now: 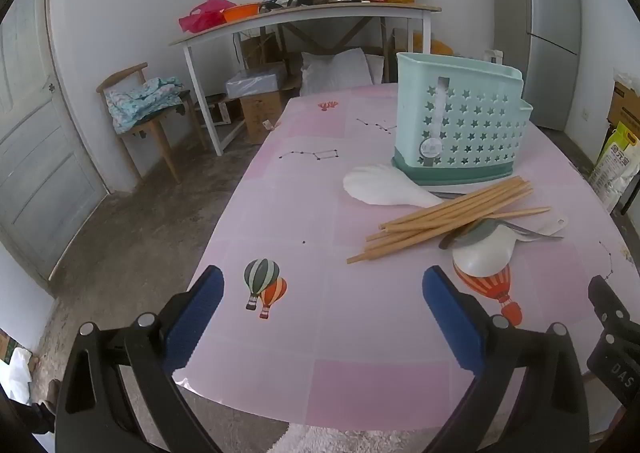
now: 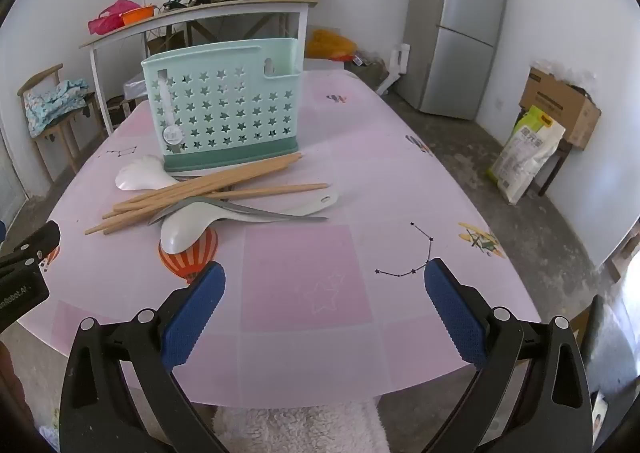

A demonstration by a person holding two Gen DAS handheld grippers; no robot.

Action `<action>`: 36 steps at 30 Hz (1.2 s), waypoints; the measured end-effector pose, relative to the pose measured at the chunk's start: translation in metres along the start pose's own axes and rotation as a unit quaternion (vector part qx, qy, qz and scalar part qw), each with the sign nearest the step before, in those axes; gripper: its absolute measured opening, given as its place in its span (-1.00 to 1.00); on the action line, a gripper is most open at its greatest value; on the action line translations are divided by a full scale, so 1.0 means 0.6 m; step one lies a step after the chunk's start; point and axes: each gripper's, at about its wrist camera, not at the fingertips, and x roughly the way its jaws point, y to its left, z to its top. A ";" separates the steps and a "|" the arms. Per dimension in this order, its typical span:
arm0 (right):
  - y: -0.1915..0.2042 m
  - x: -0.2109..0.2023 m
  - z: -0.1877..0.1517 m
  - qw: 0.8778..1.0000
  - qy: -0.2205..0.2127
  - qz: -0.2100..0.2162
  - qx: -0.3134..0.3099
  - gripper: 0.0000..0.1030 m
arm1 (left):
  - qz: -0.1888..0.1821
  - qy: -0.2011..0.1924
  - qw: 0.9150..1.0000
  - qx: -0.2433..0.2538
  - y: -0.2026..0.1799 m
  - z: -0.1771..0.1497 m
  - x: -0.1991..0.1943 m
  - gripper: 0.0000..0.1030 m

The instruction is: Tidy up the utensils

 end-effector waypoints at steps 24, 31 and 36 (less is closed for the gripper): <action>-0.005 -0.004 0.003 1.000 -0.009 -0.006 0.004 0.85 | -0.001 0.003 1.000 -0.003 0.000 0.000 0.001 0.89; -0.005 -0.006 0.002 1.000 -0.010 -0.007 0.005 0.85 | -0.001 0.005 1.000 -0.003 -0.003 -0.002 0.005 0.89; -0.006 -0.006 0.002 1.000 -0.011 -0.009 0.004 0.85 | -0.001 0.004 1.000 -0.003 -0.003 -0.002 0.005 0.89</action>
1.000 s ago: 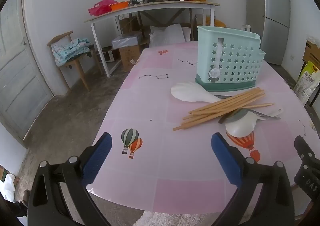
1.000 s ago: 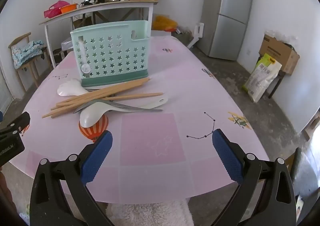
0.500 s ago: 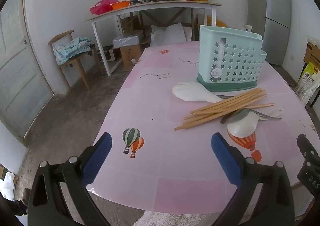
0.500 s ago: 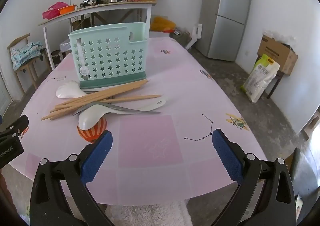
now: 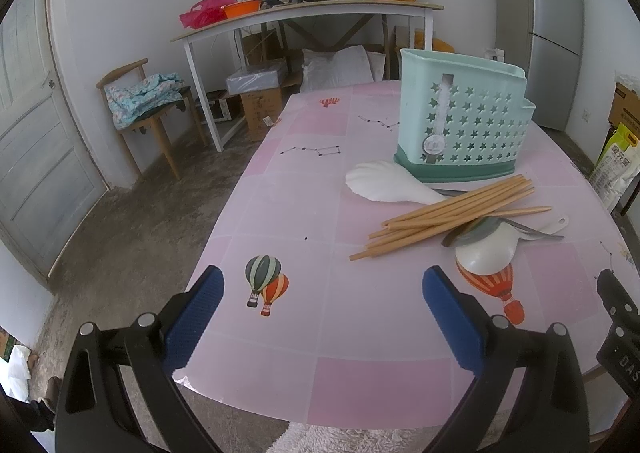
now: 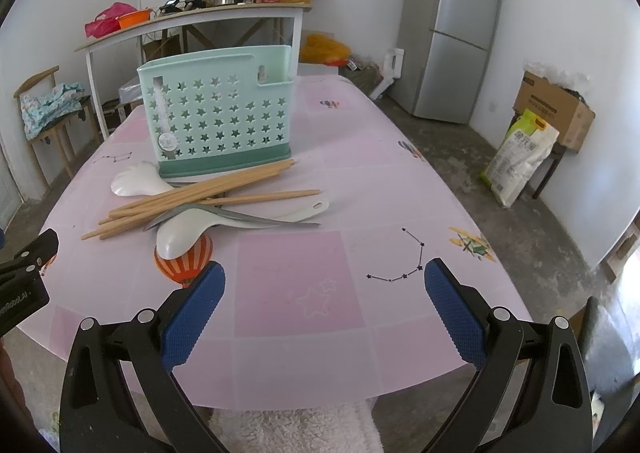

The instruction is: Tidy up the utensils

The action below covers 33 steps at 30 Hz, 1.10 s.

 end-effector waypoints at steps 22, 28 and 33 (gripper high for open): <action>0.005 0.000 0.001 1.000 -0.004 -0.002 -0.005 0.85 | 0.000 0.001 1.000 0.001 0.000 0.001 -0.001 0.89; 0.005 -0.001 0.002 1.000 -0.007 -0.001 -0.003 0.85 | 0.001 0.001 1.000 0.001 0.001 0.001 0.000 0.89; 0.004 -0.002 0.002 1.000 -0.007 -0.002 -0.004 0.85 | 0.001 0.001 1.000 0.001 0.000 0.001 0.000 0.89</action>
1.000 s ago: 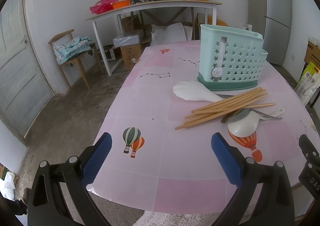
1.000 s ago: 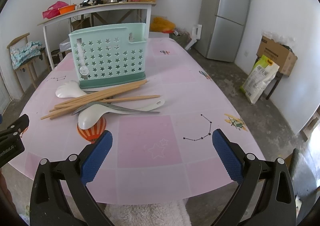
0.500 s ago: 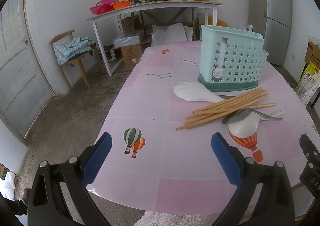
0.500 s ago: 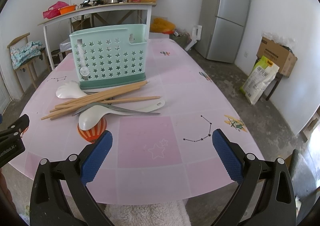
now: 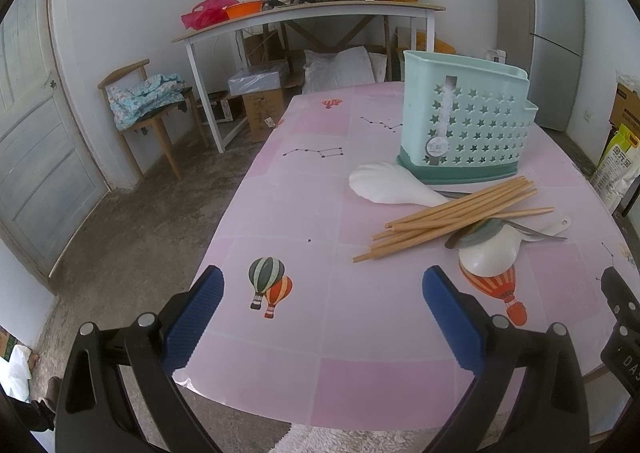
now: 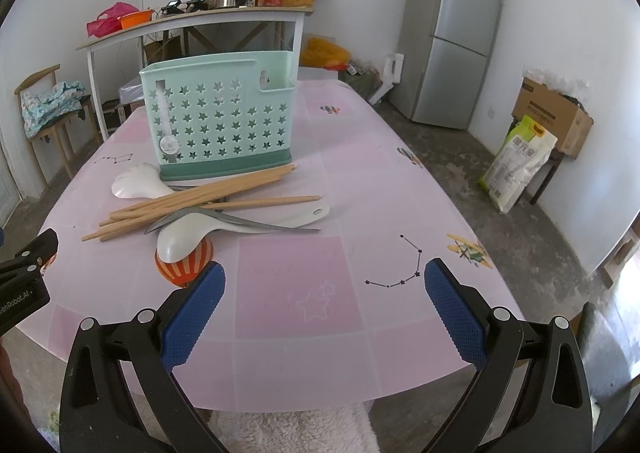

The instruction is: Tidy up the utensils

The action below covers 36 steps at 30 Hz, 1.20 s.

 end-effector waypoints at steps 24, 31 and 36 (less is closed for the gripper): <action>-0.001 -0.002 0.001 1.000 -0.002 -0.003 -0.001 0.85 | -0.001 0.000 1.000 0.000 0.000 0.000 0.000 0.89; -0.006 -0.005 0.002 1.000 -0.007 -0.005 0.002 0.85 | -0.001 0.000 1.000 0.000 0.000 0.000 -0.001 0.89; -0.010 -0.004 0.002 1.000 -0.012 -0.004 0.004 0.85 | -0.002 0.006 1.000 -0.001 0.011 -0.003 0.006 0.89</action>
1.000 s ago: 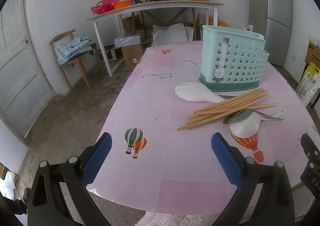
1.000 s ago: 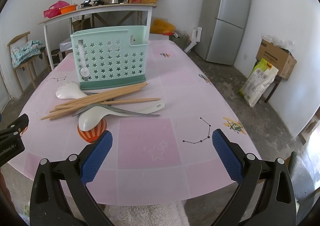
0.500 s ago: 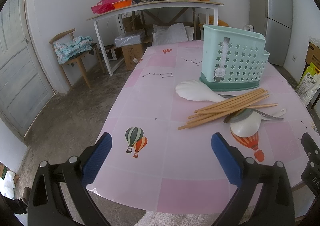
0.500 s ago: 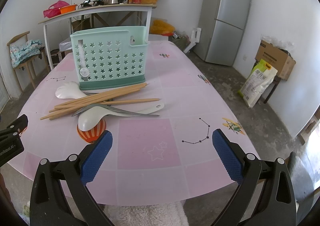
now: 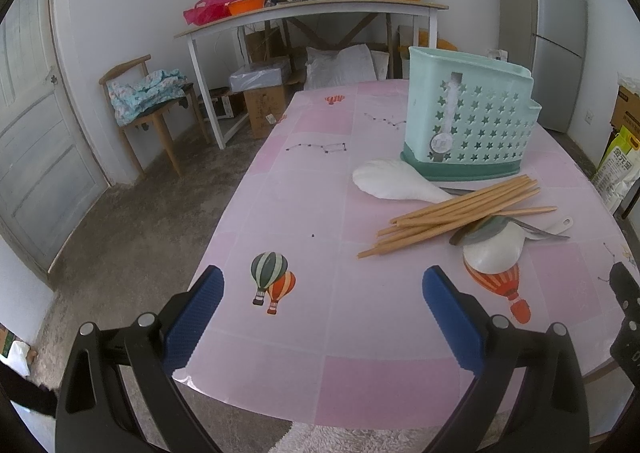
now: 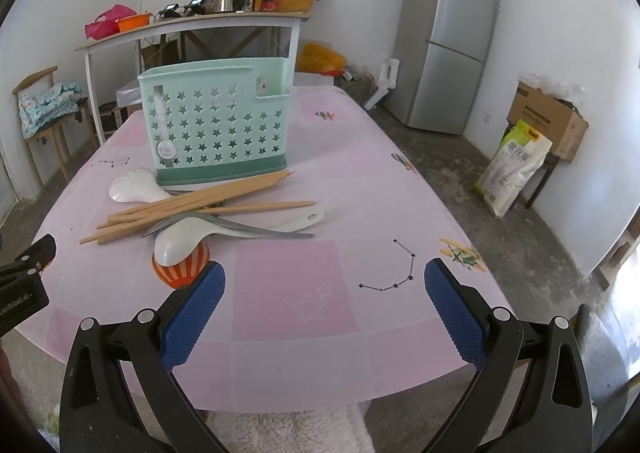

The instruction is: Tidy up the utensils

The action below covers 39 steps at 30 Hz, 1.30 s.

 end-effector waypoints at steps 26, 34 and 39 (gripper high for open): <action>-0.007 0.063 -0.063 0.998 0.004 0.053 -0.033 0.85 | -0.210 0.029 0.977 0.037 -0.073 -0.019 0.055 0.89; -0.042 0.089 -0.064 0.997 0.028 0.070 0.011 0.80 | -0.198 -0.008 0.972 0.124 -0.121 -0.024 0.052 0.72; -0.067 0.096 -0.069 0.995 0.039 0.085 0.036 0.67 | -0.172 -0.030 0.961 0.215 -0.174 -0.035 0.050 0.29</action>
